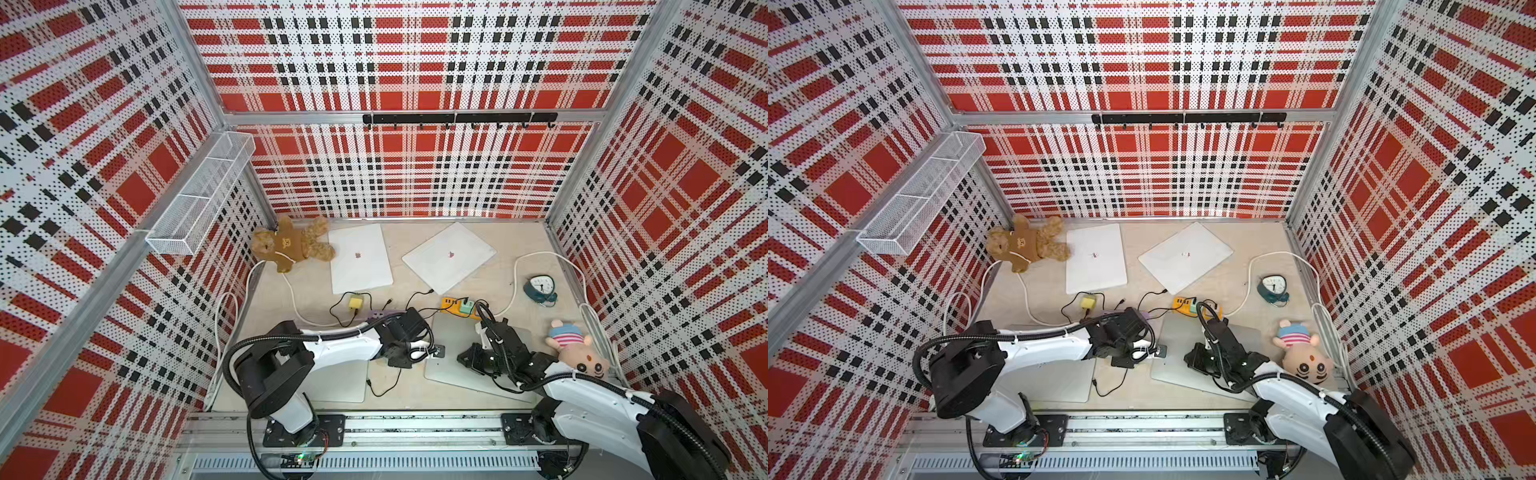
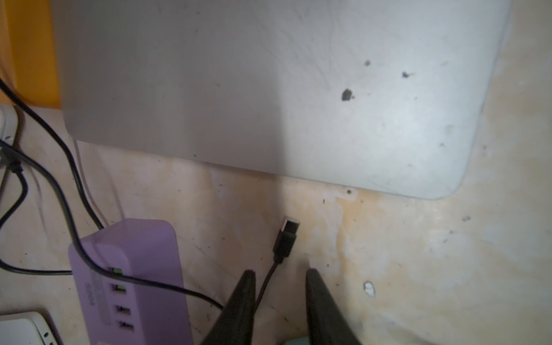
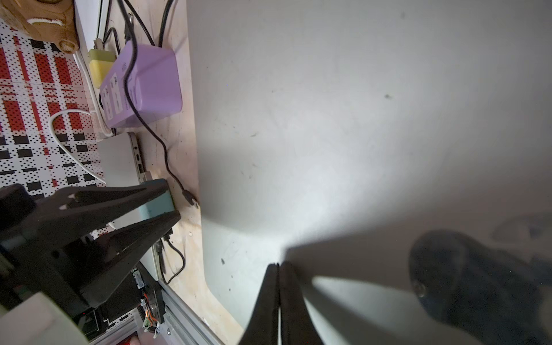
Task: Unplug the laptop charger
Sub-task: Remove the charging cable from the laptop, then remove the plug from the socket.
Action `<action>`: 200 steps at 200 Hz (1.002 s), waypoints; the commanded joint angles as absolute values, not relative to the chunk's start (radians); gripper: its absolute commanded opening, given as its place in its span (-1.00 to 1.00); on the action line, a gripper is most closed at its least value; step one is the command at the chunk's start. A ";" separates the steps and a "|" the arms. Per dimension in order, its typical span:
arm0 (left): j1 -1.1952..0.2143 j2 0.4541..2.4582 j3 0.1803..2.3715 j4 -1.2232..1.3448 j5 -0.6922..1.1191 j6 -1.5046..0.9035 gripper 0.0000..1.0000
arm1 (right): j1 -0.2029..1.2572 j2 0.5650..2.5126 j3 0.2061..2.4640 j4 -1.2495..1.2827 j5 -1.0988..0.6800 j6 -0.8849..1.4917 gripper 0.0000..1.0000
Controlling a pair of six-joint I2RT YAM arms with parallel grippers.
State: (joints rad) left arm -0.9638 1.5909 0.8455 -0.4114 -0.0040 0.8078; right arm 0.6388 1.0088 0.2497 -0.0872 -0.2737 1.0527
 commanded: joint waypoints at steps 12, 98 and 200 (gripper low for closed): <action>-0.959 1.538 0.843 -0.386 0.024 0.796 -0.21 | 0.634 0.990 0.268 -0.149 -0.242 1.045 -0.85; -0.835 1.374 0.833 -0.154 0.096 0.532 -0.29 | 0.636 0.890 0.445 -0.428 -0.061 0.980 -0.82; -0.713 1.487 0.913 0.107 0.139 -0.013 -0.60 | 0.634 0.926 0.779 -0.714 0.226 0.893 -0.67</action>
State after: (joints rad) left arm -0.7479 1.4322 0.8539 0.0399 0.0711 0.1612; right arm 0.6384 0.9016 0.7330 -0.6250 0.1329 0.9123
